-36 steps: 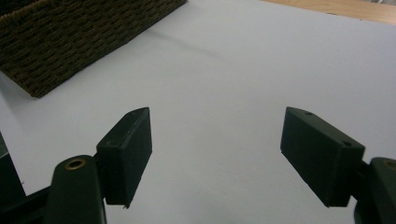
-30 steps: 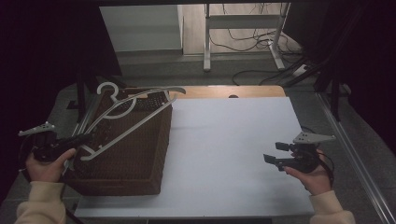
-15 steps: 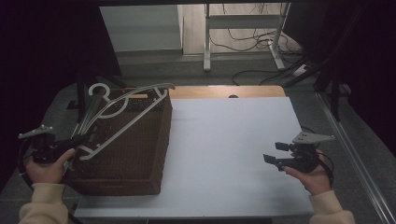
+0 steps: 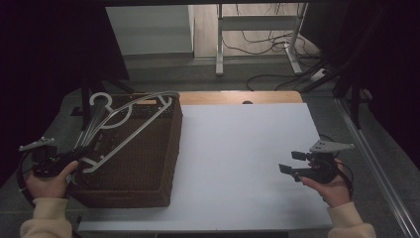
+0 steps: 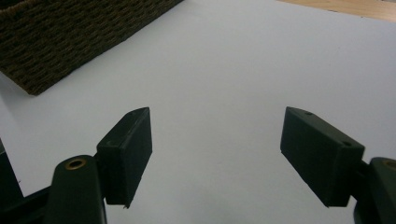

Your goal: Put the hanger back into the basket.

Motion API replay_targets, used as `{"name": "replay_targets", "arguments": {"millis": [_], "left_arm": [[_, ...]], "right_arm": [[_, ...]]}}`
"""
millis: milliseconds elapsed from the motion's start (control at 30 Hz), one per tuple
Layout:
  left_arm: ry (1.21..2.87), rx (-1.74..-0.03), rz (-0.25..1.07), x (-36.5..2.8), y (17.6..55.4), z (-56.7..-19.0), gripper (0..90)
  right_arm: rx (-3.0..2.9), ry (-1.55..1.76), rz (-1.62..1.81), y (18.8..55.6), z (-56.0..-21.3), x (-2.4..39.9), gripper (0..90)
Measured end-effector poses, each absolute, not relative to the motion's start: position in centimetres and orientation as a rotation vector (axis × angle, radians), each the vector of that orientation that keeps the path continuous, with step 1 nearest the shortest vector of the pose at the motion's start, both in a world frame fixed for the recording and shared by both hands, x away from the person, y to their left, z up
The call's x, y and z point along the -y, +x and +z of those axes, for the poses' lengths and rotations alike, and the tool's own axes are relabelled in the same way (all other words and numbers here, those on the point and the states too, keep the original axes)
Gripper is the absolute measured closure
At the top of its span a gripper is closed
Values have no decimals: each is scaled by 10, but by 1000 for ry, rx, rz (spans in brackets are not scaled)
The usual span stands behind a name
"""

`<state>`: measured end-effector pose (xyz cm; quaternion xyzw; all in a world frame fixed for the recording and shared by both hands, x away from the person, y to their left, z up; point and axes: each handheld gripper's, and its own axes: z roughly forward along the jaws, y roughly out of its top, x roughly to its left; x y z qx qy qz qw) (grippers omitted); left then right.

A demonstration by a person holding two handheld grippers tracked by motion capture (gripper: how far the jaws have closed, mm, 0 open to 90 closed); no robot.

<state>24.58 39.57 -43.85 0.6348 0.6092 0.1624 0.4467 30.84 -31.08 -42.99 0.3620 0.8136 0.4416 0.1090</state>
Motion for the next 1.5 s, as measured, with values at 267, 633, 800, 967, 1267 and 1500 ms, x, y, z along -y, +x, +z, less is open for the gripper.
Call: {"name": "replay_targets", "arguments": {"millis": [267, 633, 800, 967, 1267, 1500], "left_arm": [[1561, -1529, 413, -398, 244, -442, 798], [1583, -1526, 392, -397, 246, -450, 693], [1646, -1482, 419, -389, 246, -444, 412], [1673, -1420, 396, -380, 246, -440, 348], [1732, -1292, 350, -356, 246, -433, 323], [1801, -1152, 299, -323, 245, -422, 282]], "right_arm": [[-2397, 1064, 1297, 309, -431, 310, 247], [-2400, 1066, 1293, 309, -431, 310, 247], [-2400, 1060, 1293, 309, -431, 309, 247], [-2399, 1058, 1295, 309, -431, 310, 246], [-2404, 1057, 1295, 309, -431, 310, 245], [-2396, 1065, 1296, 308, -431, 310, 243]]}}
